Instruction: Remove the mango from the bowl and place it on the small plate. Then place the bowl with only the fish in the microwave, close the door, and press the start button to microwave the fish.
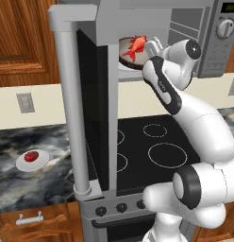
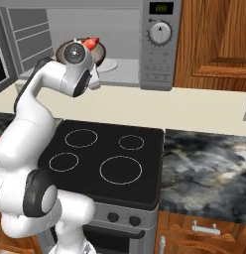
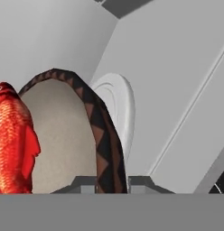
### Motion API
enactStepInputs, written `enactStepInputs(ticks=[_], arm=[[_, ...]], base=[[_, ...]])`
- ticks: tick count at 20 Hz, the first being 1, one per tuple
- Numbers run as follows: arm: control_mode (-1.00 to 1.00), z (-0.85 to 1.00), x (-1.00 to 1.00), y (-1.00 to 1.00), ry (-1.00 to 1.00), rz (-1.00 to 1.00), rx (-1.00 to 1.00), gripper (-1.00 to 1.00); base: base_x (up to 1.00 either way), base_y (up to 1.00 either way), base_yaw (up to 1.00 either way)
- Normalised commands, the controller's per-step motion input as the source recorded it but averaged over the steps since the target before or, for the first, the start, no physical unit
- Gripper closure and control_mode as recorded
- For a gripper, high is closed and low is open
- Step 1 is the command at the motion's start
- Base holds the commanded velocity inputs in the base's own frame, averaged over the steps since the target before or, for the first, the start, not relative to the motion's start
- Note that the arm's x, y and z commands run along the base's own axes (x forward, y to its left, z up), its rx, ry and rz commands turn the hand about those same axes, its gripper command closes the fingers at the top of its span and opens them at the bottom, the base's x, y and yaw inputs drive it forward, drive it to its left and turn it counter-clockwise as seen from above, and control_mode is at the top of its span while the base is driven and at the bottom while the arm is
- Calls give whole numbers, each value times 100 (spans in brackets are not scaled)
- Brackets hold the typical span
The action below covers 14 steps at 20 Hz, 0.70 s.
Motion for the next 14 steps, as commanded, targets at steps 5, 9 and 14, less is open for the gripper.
enactStepInputs(ticks=[5, 9, 14], arm=[[-100, -8, 47, 6, 5, 0, 0, 100], [-100, -3, 40, 1, 5, 0, 0, -100], [-100, 0, -7, 2, -8, 1, 0, -100]], base=[[0, 0, 0], [0, 0, 0], [0, 0, 0]])
